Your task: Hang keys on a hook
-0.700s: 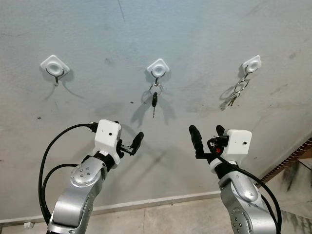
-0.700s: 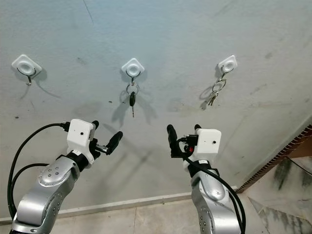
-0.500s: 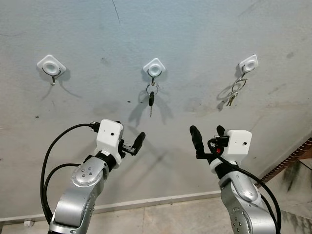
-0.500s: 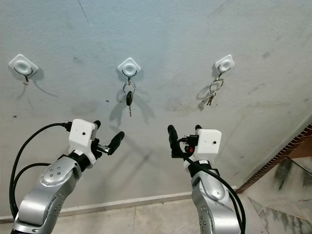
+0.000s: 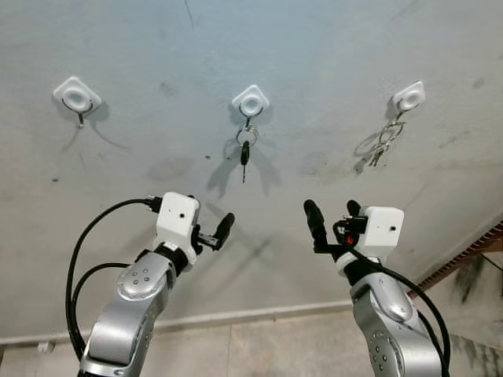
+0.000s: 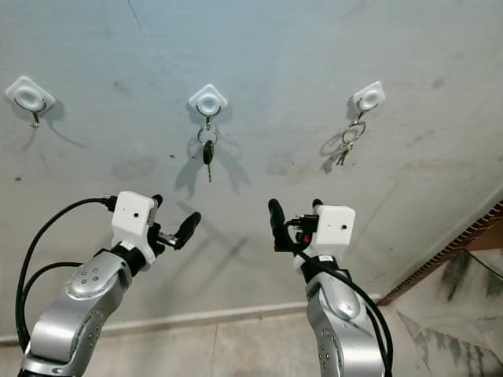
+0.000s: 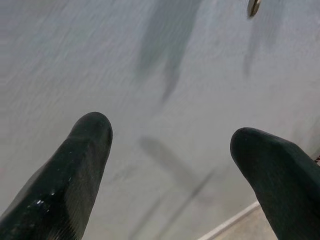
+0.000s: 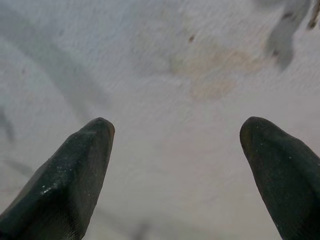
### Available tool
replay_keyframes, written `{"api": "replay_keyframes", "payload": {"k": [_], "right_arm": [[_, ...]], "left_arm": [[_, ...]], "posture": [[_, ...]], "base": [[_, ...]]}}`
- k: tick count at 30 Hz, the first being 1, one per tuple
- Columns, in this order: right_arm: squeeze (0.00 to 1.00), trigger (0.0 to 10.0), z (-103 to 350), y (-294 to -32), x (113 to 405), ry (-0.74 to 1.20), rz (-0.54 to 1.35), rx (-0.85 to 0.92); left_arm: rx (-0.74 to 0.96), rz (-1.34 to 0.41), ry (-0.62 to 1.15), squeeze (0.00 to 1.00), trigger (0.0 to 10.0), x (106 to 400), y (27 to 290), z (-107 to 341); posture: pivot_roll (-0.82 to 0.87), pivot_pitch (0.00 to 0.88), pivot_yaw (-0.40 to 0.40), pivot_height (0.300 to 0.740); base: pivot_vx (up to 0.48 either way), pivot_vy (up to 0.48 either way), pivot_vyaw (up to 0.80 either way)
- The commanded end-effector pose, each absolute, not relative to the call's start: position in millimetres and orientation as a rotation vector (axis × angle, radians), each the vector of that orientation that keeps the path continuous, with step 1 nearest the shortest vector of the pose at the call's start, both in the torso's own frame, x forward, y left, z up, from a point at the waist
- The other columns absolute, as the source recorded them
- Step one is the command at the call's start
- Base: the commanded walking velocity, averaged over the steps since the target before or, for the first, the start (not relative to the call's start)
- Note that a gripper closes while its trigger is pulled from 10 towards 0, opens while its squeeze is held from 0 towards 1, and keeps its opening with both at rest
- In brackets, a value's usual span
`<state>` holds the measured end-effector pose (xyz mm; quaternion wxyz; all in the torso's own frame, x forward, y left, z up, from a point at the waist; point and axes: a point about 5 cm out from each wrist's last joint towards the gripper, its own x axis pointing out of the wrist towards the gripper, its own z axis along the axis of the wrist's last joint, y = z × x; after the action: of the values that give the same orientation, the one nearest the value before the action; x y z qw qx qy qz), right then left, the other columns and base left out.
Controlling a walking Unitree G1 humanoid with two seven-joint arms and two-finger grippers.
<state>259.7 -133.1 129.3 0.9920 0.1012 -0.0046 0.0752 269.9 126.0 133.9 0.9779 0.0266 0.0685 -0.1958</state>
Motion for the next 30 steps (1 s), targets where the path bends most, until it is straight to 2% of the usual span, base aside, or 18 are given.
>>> {"api": "replay_keyframes", "payload": {"k": [1,30], "right_arm": [[0.0,10.0,130.8,-137.4,260.5,-0.018,0.133,0.202],[0.0,10.0,134.2,-141.7,263.4,-0.031,0.131,0.186]], "left_arm": [[0.059,-0.389,0.134,0.0,10.0,270.0,125.9,136.2],[0.048,-0.387,0.127,0.0,10.0,271.4,123.8,137.2]], "posture": [[0.2,0.041,-0.054,0.74],[0.2,0.037,-0.06,0.74]], "base": [[-0.315,-0.251,0.0],[-0.313,-0.258,0.0]]}}
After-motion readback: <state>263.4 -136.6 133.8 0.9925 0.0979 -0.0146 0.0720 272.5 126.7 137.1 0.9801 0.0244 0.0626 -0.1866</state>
